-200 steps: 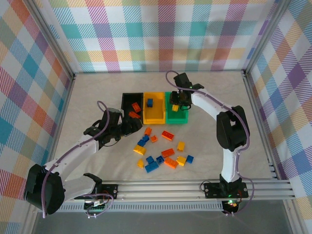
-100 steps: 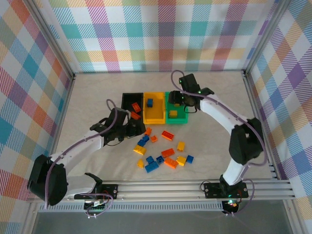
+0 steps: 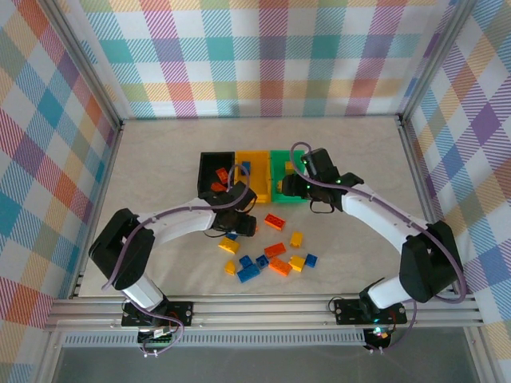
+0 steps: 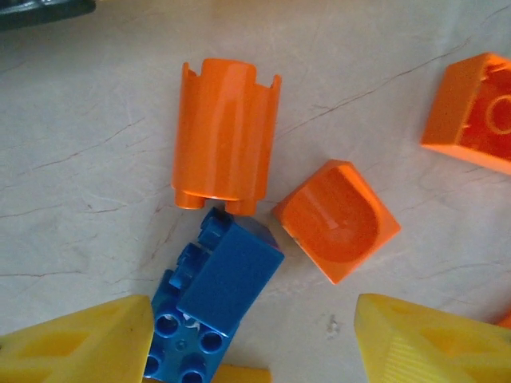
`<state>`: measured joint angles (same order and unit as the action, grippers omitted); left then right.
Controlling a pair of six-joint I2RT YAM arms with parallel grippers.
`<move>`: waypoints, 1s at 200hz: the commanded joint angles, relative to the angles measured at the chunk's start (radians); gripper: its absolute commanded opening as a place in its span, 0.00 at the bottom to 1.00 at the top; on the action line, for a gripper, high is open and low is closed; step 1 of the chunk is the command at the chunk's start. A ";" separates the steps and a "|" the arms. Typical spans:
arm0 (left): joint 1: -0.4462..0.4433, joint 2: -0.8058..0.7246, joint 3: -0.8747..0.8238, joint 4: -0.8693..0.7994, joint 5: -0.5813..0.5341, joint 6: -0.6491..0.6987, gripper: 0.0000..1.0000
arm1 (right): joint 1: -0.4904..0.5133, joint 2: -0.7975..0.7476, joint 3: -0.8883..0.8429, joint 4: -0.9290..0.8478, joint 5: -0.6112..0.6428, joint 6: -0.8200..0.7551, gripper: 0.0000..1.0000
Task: Sort the legos into containers by color
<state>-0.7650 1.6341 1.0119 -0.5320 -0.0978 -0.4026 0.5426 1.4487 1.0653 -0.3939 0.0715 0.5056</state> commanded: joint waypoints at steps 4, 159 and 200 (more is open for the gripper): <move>-0.012 0.022 0.031 -0.049 -0.126 0.038 0.61 | -0.004 -0.040 -0.010 0.033 0.018 0.010 0.70; -0.020 0.045 0.005 -0.002 -0.077 0.039 0.21 | -0.007 -0.055 -0.002 0.028 0.038 0.002 0.70; -0.032 -0.116 -0.009 -0.066 -0.046 -0.010 0.18 | -0.008 -0.060 -0.001 0.026 0.033 0.003 0.70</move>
<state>-0.7738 1.6588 1.0119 -0.5365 -0.1734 -0.3706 0.5419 1.4181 1.0580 -0.3817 0.0967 0.5087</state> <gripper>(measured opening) 0.233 0.701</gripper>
